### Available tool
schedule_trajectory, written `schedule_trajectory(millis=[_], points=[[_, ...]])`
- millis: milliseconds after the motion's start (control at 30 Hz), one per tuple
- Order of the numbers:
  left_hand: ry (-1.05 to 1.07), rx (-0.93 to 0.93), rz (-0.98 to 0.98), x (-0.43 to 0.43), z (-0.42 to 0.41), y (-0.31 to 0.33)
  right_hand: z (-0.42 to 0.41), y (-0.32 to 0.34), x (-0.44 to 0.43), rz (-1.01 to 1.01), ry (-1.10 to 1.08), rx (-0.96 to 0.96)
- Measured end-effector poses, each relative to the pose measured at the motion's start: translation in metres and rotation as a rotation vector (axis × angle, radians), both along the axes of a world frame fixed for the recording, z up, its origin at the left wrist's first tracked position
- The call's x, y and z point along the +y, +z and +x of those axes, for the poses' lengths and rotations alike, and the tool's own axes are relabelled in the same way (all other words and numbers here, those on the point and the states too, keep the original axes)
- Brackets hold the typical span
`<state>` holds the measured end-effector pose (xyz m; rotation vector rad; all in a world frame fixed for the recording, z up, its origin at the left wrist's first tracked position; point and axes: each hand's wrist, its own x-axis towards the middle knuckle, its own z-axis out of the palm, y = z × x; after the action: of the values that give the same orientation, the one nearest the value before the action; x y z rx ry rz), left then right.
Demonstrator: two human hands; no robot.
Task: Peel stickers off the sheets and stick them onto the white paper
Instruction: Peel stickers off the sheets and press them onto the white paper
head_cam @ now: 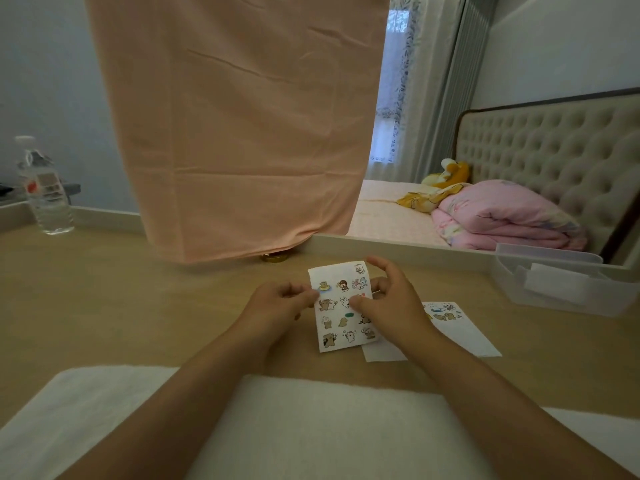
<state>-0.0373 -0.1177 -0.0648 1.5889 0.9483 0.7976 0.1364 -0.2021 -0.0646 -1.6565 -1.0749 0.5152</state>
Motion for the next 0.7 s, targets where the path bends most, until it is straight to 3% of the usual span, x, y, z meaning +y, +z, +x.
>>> schedule_trajectory(millis=[133,233,400,700], points=[[-0.01,0.034,0.052,-0.003,0.002,-0.002,-0.006,-0.006,-0.001,0.041,-0.12,-0.614],[-0.012,0.026,0.074,-0.006,0.004,0.0,-0.012,-0.005,-0.001,0.17,-0.135,-0.829],[-0.059,-0.058,0.047,-0.01,0.006,-0.002,-0.016,-0.008,0.003,0.325,-0.066,-0.88],[-0.132,-0.205,0.083,-0.014,0.008,-0.001,-0.01,-0.005,0.005,0.366,0.002,-0.628]])
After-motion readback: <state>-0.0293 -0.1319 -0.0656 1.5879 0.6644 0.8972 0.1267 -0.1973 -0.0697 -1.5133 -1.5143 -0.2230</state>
